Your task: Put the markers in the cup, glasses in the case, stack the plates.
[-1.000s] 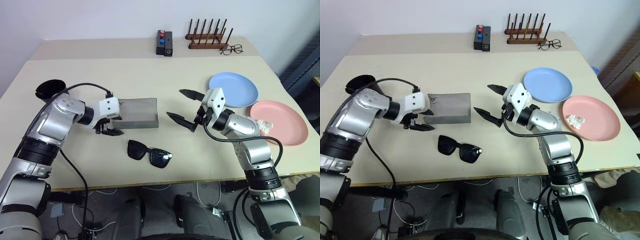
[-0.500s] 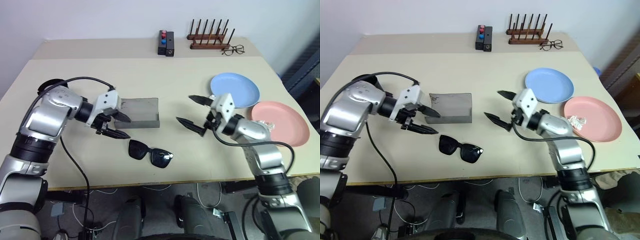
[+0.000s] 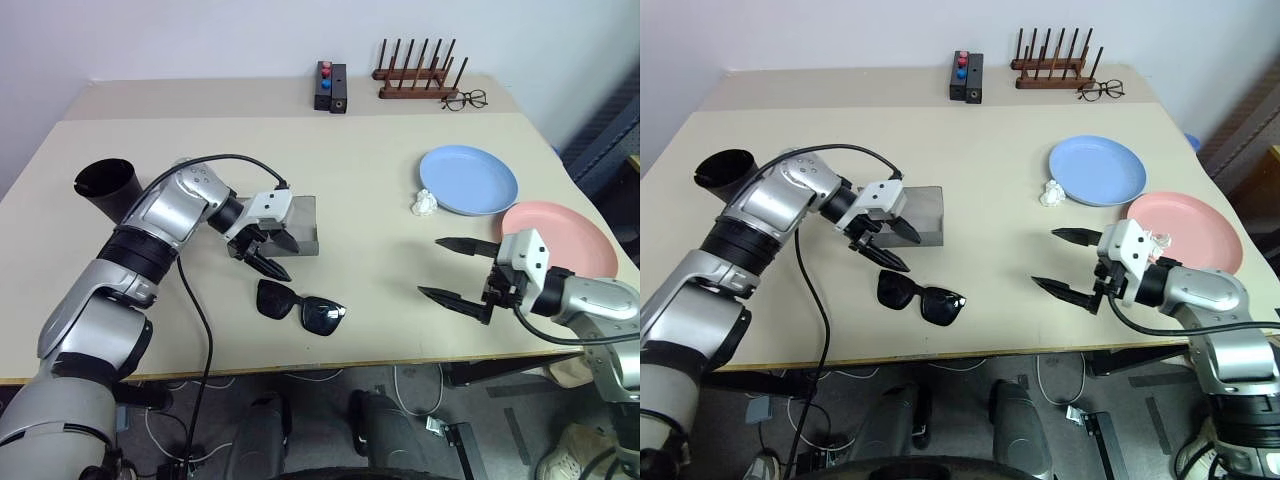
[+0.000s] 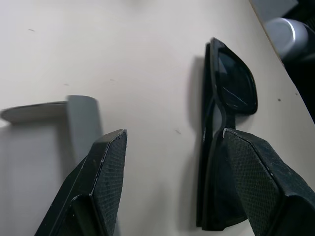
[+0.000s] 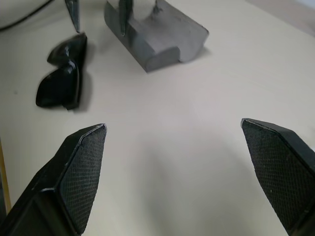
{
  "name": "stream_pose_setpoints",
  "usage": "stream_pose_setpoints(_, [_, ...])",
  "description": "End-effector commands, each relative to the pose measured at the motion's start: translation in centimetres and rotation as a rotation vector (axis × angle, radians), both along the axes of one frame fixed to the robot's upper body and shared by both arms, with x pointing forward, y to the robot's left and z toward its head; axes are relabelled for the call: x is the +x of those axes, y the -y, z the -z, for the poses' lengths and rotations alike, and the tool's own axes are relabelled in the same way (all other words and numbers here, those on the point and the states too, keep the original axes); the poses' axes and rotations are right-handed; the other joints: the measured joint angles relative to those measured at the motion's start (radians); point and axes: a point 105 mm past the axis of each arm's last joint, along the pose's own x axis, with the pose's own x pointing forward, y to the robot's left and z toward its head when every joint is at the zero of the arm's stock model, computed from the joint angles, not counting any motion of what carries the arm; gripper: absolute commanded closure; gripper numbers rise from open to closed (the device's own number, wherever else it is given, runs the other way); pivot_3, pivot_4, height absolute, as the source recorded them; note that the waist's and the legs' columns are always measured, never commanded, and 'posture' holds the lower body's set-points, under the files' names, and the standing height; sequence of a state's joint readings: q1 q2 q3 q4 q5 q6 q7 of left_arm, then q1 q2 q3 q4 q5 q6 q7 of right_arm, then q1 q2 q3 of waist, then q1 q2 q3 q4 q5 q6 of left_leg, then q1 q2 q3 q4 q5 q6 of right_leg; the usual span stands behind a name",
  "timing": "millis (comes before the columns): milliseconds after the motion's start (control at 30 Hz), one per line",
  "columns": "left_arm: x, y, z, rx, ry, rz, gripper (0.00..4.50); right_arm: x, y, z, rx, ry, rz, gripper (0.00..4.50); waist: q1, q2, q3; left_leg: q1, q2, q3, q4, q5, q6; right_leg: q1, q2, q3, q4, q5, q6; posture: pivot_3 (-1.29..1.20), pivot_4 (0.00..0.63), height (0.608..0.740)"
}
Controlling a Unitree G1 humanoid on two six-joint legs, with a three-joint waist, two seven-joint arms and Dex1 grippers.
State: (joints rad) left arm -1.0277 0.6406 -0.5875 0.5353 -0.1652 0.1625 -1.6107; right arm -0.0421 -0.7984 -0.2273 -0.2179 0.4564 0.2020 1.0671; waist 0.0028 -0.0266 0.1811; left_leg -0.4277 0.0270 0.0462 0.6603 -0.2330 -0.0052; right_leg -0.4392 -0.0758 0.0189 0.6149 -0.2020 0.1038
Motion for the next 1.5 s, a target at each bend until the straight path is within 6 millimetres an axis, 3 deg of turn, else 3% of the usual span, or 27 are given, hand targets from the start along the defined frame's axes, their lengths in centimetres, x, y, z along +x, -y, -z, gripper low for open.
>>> stream_pose_setpoints(33, [-0.2, 0.6, -0.6, -0.003, 0.023, 0.053, 1.33, -0.4, -0.3, -1.8, 0.001, 0.07, -0.009, 0.0, 0.003, 0.0, 0.0, 0.0, 0.0, 0.0, 0.001, 0.0, 0.001, 0.0, 0.0, 0.0, 0.0, 0.0, 0.0, 0.0, 0.15, 0.74])
stream_pose_setpoints(933, [-2.0, 3.1, 2.0, 0.11, 0.0, 0.286, 1.33, -0.7, -1.7, -2.1, 0.031, 0.102, 0.006, 0.0, 0.011, 0.0, 0.0, -0.001, 0.0, 0.0, 0.004, -0.001, 0.002, 0.002, 0.0, 0.0, -0.001, 0.0, 0.0, 0.0, 0.15, 0.74])
stream_pose_setpoints(1033, [-2.0, 3.1, 2.3, 0.126, 0.004, 0.294, 2.16, -0.8, -1.6, -2.0, 0.033, 0.104, 0.018, 0.0, 0.01, 0.0, 0.0, -0.001, 0.0, 0.0, 0.004, -0.001, 0.002, 0.002, 0.0, 0.0, -0.001, 0.0, 0.0, 0.0, 0.15, 0.74])
stream_pose_setpoints(1200, [-2.1, 2.7, 2.7, 0.142, 0.011, 0.307, 4.49, -0.9, -1.5, -1.8, 0.034, 0.104, 0.03, 0.0, 0.013, 0.002, -0.001, 0.0, 0.0, 0.0, 0.004, -0.001, 0.002, 0.004, -0.001, 0.0, -0.002, 0.0, 0.0, 0.0, 0.15, 0.74])
stream_pose_setpoints(1500, [-2.3, 2.6, 1.6, 0.078, 0.048, 0.325, 4.49, -0.2, -1.2, -1.7, 0.033, 0.111, 0.042, 0.0, 0.01, 0.003, -0.002, 0.003, -0.001, -0.001, 0.007, -0.001, 0.002, 0.008, -0.002, 0.0, -0.002, -0.001, 0.0, 0.0, 0.15, 0.74])
